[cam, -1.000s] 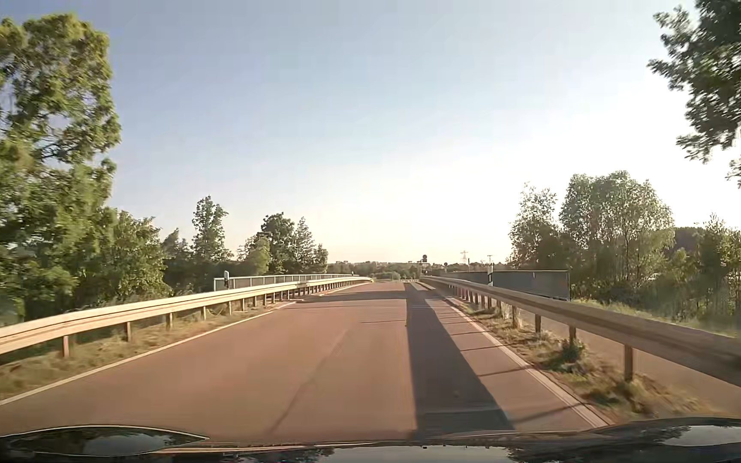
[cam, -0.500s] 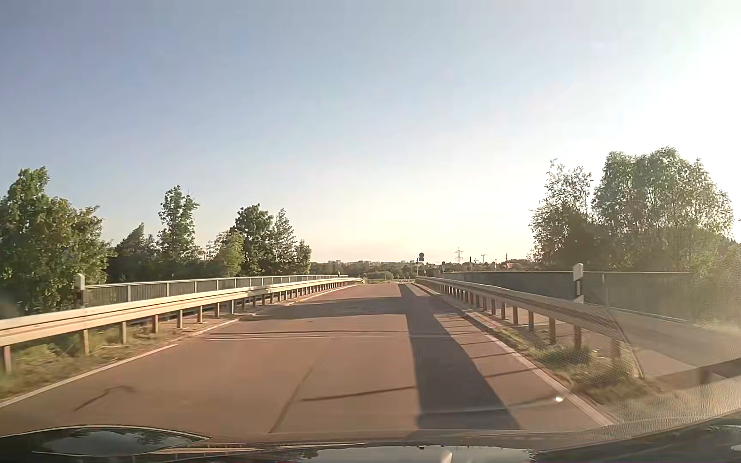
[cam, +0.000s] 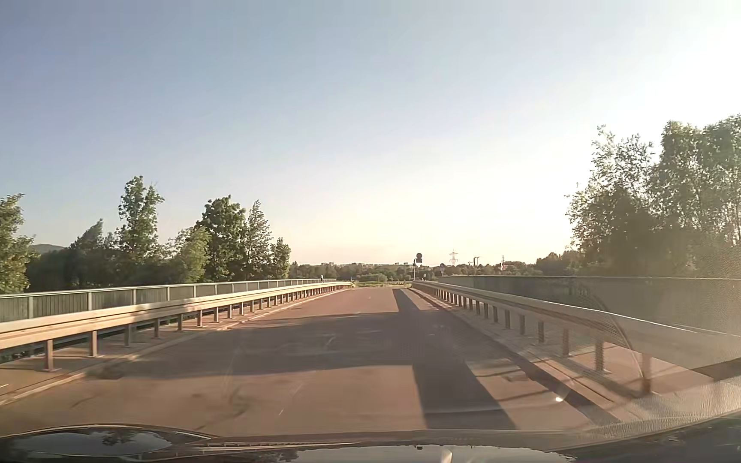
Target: Follow the waypoints while adhering to traffic rules and regulations
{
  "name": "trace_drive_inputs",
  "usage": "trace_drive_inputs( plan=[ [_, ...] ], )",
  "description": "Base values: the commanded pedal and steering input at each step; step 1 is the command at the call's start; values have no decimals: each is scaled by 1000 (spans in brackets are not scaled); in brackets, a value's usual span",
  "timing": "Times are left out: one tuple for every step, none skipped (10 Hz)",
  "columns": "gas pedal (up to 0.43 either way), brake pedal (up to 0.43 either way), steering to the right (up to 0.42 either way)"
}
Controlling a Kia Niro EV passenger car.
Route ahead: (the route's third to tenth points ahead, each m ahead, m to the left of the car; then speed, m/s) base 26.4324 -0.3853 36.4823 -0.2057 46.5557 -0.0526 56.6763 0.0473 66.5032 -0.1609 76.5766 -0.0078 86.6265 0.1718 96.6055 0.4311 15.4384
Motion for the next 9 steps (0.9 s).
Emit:
trace_drive_inputs(
  plan=[
    [177,0,3],
    [177,0,1],
    [177,0,1],
    [177,0,1],
    [177,0,1],
    [177,0,1],
    [177,0,1],
    [177,0,1],
    [177,0,1]
  ],
)
